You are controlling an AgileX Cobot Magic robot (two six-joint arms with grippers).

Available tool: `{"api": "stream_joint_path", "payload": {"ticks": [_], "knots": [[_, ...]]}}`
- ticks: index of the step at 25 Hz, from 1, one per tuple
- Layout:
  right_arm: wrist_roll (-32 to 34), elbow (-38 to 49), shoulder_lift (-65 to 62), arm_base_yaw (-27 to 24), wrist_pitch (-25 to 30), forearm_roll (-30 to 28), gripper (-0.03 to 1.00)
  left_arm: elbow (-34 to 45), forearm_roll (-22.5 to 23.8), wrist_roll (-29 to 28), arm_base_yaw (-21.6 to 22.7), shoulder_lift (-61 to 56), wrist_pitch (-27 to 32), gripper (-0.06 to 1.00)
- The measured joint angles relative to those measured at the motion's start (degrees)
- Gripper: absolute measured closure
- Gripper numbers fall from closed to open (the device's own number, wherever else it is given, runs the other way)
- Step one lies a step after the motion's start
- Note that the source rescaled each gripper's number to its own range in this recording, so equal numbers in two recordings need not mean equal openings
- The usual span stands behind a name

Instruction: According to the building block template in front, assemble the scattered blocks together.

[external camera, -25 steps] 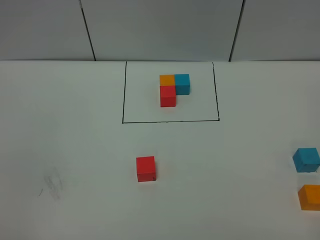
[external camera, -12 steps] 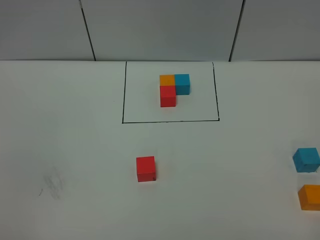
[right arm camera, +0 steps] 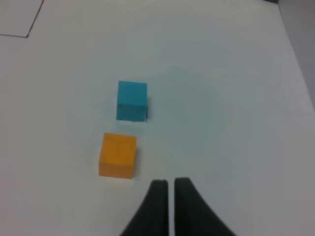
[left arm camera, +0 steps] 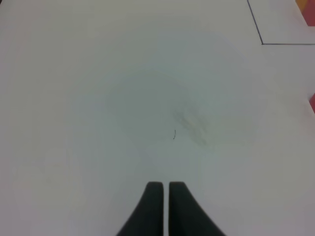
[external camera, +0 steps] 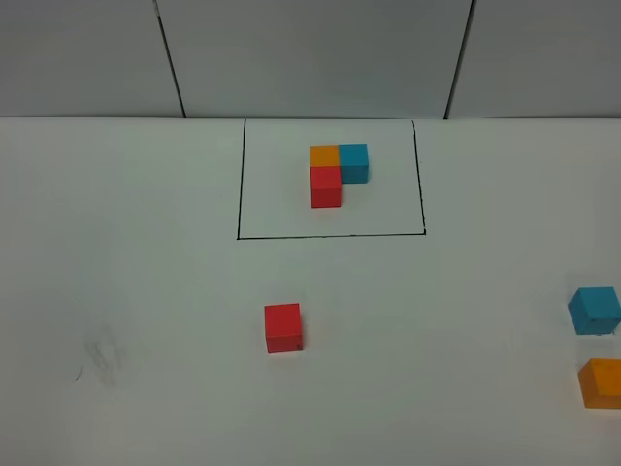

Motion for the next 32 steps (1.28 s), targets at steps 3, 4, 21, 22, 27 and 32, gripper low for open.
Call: {"api": "stream_joint_path", "payload": {"ticks": [3, 4, 21, 22, 27, 32], "knots": [[0.0, 0.0, 0.0, 0.0, 0.0, 0.0, 0.97, 0.0, 0.0, 0.0, 0.0, 0.0, 0.0, 0.94], [0.0, 0.0, 0.0, 0.0, 0.0, 0.0, 0.97, 0.0, 0.0, 0.0, 0.0, 0.0, 0.0, 0.94], [0.0, 0.0, 0.0, 0.0, 0.0, 0.0, 0.97, 0.0, 0.0, 0.0, 0.0, 0.0, 0.0, 0.94], [0.0, 0.0, 0.0, 0.0, 0.0, 0.0, 0.97, 0.0, 0.0, 0.0, 0.0, 0.0, 0.0, 0.94], [0.0, 0.0, 0.0, 0.0, -0.06, -0.04, 0.97, 0.0, 0.0, 0.0, 0.0, 0.0, 0.0, 0.94], [-0.63, 0.0, 0.0, 0.0, -0.58, -1.26, 0.93, 0.0, 0.0, 0.0, 0.0, 0.0, 0.0, 0.94]]}}
